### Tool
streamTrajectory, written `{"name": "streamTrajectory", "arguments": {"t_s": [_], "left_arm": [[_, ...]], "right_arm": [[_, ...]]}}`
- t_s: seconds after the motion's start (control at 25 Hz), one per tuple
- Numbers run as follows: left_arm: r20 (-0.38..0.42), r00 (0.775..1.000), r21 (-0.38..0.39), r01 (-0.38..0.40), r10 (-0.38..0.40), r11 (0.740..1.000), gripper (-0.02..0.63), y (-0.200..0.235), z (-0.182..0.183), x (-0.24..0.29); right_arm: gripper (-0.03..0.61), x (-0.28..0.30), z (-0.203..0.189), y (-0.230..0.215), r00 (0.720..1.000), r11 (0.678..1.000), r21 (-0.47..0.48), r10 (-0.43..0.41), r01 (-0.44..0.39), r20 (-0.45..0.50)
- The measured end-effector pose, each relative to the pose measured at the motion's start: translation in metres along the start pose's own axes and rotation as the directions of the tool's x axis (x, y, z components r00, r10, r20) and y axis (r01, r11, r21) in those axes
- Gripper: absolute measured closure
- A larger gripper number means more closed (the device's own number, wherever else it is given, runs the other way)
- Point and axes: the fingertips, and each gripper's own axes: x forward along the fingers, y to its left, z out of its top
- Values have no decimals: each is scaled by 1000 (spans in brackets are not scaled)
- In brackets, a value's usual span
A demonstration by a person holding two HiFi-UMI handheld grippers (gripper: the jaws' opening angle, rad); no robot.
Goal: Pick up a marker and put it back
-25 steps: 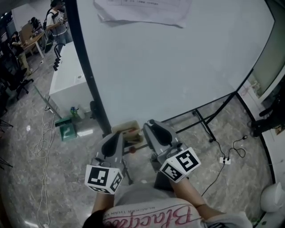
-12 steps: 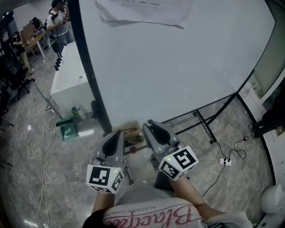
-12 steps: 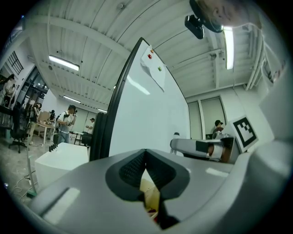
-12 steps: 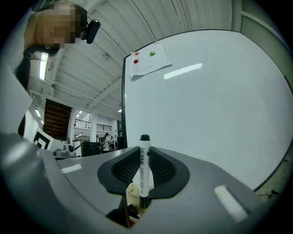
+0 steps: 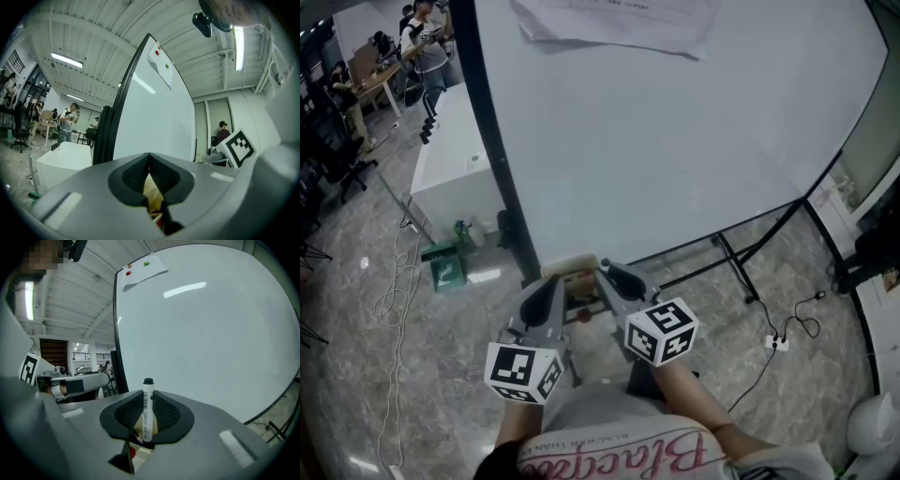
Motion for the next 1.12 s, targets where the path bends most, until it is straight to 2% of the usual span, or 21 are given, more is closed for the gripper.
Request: {"name": "streamTrajectory", "arguments": {"t_s": [0.28, 0.8, 0.88, 0.96, 1.12], "left_arm": [[3, 1000, -35, 26, -26, 999, 614, -3, -2, 1], [9, 1000, -30, 29, -29, 999, 614, -3, -2, -1], [11, 1000, -30, 30, -30, 999, 614, -3, -1, -1], [11, 999, -30, 31, -31, 999, 614, -2, -1, -1], [2, 999, -33, 43, -43, 999, 614, -4, -3, 0]], "right_arm": [[515, 9, -24, -11, 998, 998, 62, -7, 11, -57], [514, 21, -31, -22, 998, 999, 35, -32, 34, -60], [493, 20, -29, -21, 998, 999, 36, -25, 27, -55], [438, 18, -23, -20, 999, 999, 40, -13, 14, -33], [411, 5, -6, -19, 1000, 1000, 25, -19, 19, 17]]}}
